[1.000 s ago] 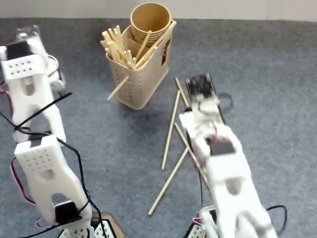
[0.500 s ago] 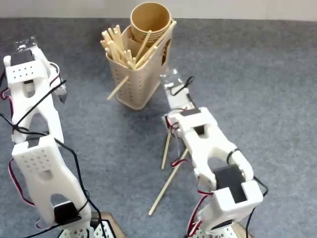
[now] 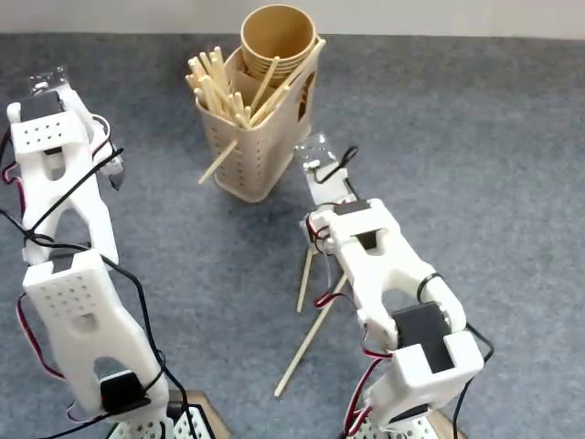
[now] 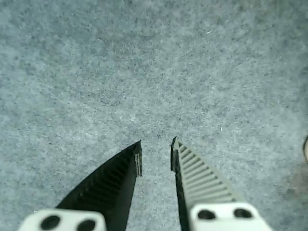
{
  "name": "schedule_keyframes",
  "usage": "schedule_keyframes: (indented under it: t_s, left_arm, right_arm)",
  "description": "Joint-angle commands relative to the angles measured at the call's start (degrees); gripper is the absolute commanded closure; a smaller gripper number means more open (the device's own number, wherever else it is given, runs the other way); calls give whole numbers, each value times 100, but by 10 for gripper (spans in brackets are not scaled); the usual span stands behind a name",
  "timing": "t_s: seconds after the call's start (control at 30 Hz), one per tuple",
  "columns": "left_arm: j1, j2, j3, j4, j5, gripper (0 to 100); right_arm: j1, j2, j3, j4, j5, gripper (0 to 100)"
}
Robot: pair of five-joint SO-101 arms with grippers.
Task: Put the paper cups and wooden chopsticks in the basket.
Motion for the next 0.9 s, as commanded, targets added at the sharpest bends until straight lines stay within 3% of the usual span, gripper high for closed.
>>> schedule_keyframes:
  t_s: [0.0, 0.2, 0.57, 0.87]
  left_arm:
    - [-66, -84, -22, -62, 44, 877]
    - [-48, -84, -22, -70, 53, 877]
    - [-22, -84, -22, -70, 53, 877]
    - [-22, -84, -22, -53, 53, 877]
  right_arm:
    - [-224, -40, -13, 66, -404, 829]
    - [-215, -92, -13, 84, -475, 673]
    - [-365, -1305, 40, 1305, -510, 673]
    - [321, -75, -215, 1209, 686, 673]
